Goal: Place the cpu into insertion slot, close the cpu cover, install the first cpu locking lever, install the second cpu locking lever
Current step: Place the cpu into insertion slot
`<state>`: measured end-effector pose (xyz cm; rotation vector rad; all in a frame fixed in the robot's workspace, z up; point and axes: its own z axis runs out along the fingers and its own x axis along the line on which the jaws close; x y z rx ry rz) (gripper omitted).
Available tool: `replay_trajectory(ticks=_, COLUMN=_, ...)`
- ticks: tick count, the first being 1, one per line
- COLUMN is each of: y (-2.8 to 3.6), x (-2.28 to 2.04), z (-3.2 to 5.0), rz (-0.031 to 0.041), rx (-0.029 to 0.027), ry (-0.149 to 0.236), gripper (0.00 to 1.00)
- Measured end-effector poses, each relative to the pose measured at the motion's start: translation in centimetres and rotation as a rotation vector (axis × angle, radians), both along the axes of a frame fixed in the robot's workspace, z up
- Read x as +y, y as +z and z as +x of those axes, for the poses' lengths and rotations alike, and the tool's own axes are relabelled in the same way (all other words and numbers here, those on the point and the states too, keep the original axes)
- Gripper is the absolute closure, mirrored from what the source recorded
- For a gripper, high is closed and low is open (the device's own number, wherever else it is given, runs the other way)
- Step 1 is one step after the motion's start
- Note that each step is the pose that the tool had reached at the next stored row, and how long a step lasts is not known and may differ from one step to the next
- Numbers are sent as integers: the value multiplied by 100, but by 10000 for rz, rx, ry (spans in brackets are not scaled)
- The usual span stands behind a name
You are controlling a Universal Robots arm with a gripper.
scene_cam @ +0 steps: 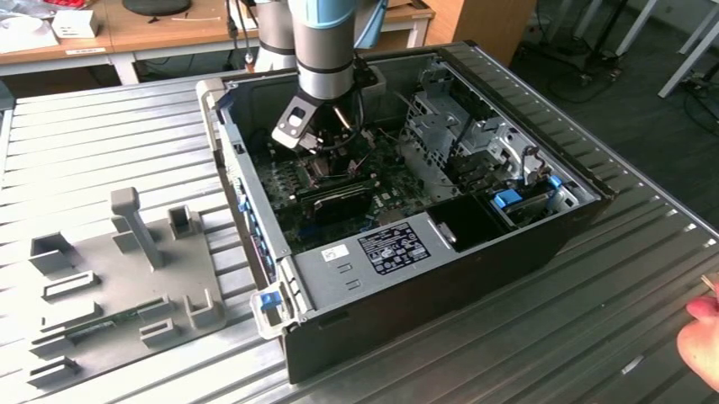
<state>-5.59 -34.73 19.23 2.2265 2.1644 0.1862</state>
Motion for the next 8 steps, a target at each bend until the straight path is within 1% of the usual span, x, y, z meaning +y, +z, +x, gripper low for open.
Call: replay_trajectory(ticks=8, y=-16, x=-1, z=0, rz=-5, rx=2, ry=0, gripper=46)
